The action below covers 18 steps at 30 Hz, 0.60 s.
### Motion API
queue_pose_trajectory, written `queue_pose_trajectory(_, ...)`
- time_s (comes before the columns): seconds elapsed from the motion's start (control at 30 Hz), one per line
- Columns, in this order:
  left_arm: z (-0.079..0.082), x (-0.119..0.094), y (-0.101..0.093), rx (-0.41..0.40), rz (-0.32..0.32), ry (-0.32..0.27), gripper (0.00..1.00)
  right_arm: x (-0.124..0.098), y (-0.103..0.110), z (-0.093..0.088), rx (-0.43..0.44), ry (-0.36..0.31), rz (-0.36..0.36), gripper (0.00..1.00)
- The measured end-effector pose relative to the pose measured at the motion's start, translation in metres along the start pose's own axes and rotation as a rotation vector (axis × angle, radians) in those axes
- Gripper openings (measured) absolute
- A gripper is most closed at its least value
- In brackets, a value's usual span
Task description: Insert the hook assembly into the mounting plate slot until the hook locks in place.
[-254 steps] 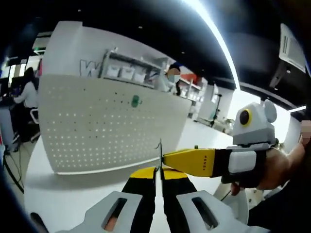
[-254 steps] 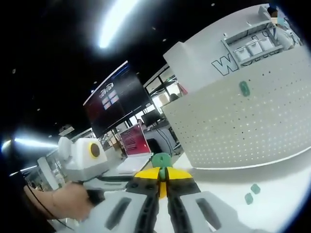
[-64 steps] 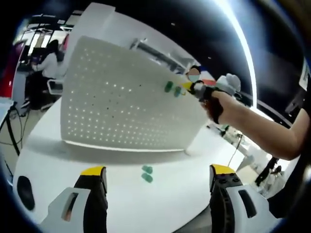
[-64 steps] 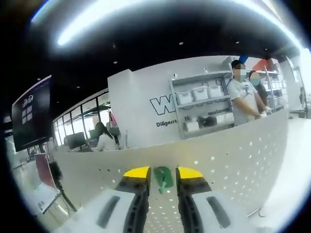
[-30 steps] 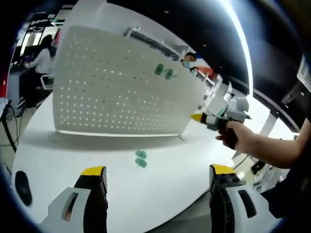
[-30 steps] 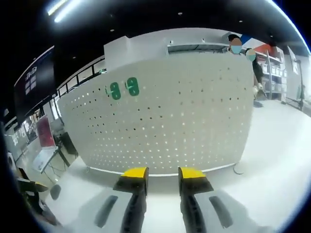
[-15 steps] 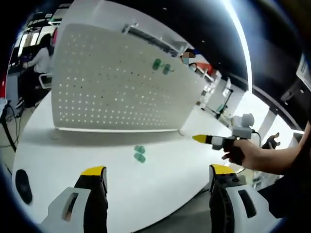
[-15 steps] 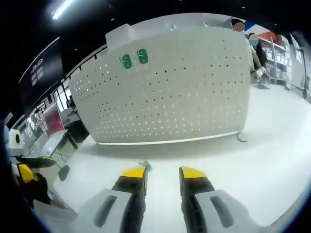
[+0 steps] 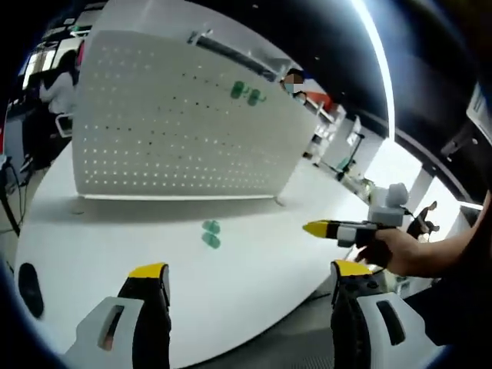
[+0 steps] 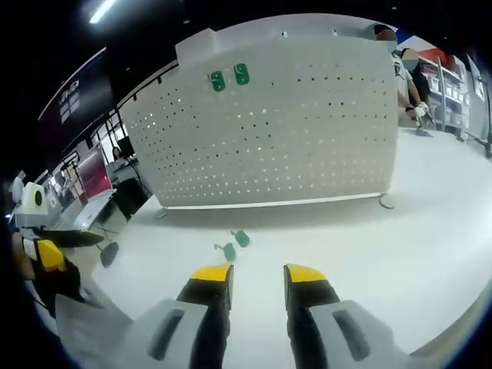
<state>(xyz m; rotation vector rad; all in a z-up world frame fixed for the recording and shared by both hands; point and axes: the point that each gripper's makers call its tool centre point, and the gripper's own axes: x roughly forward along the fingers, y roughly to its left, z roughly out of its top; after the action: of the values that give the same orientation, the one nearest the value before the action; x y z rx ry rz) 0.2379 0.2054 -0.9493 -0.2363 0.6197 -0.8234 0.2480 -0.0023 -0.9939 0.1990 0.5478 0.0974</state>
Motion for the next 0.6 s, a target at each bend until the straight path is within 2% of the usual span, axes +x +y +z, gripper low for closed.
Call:
queue_pose_trajectory(0.27, -0.012, -0.002, 0.001, -0.012, 0.015, 0.024, 0.87, -0.009, 0.01, -0.019, -0.024, 0.036, 0.03, 0.24)
queue_pose_trajectory(0.6, -0.026, -0.003, 0.005, -0.01, 0.036, 0.058, 0.86, -0.009, 0.025, -0.026, -0.062, 0.06, 0.09, 0.24)
